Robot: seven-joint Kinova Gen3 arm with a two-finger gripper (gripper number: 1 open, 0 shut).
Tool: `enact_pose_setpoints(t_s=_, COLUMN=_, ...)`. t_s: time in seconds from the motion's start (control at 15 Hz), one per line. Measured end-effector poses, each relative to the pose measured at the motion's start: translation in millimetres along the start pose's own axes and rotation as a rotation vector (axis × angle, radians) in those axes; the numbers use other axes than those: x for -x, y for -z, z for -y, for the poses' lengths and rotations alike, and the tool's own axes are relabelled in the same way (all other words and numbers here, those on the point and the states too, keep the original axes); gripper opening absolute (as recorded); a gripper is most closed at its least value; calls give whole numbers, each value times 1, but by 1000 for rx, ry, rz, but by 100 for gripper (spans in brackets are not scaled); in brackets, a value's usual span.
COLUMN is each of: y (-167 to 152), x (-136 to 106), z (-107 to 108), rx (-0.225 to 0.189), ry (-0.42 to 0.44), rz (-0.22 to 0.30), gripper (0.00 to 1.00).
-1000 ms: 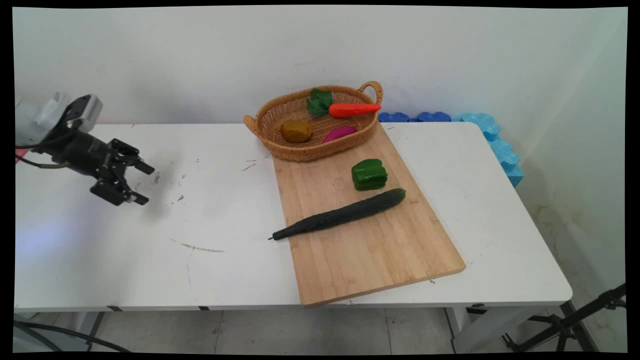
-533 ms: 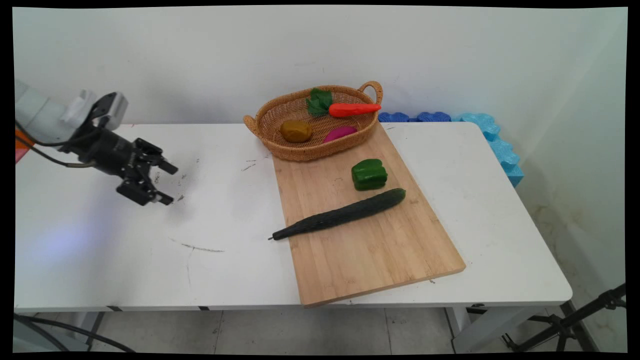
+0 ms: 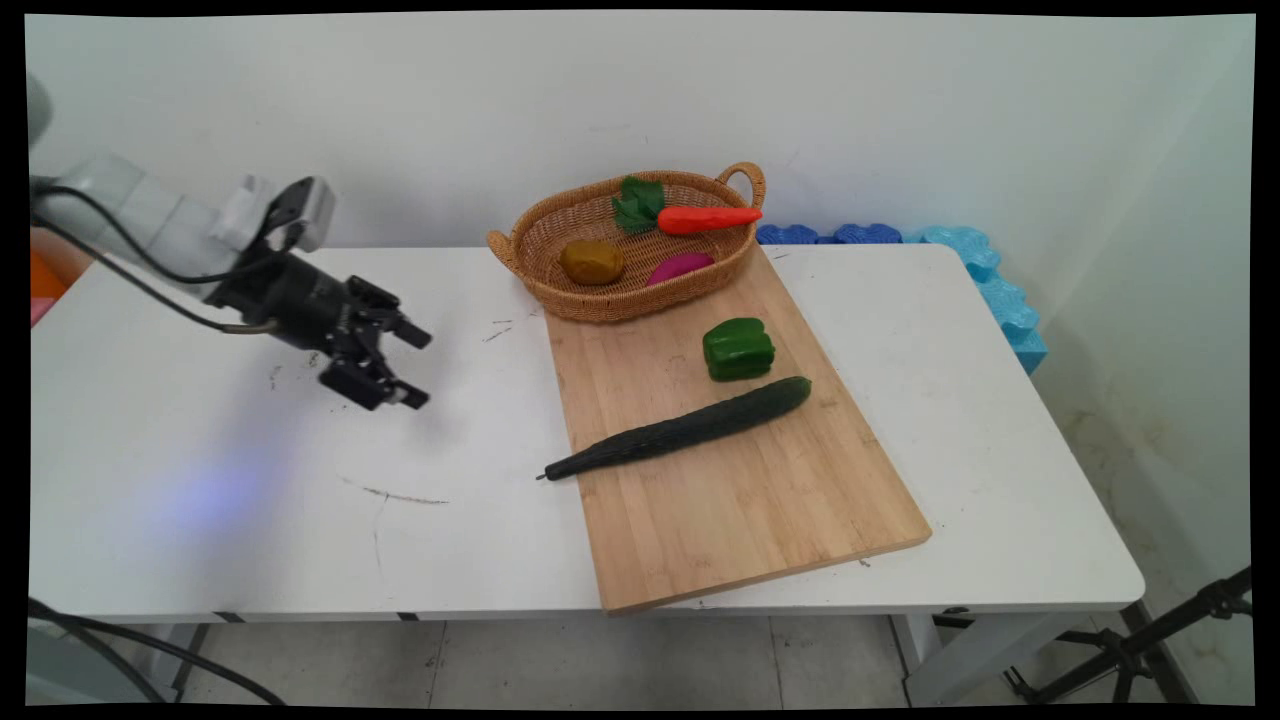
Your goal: Pick up the cucumber from the cutting board
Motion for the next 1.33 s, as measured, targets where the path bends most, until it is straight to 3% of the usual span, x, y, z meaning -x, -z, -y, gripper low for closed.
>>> enact_pose_setpoints(t_s=0.8, y=-89, x=-84, z=-30, rx=37, ry=45, rz=-74, gripper=100)
enact_pose_setpoints(t_s=1.33, y=-150, x=-117, z=-43, rx=52, ry=75, rz=-78, gripper=100)
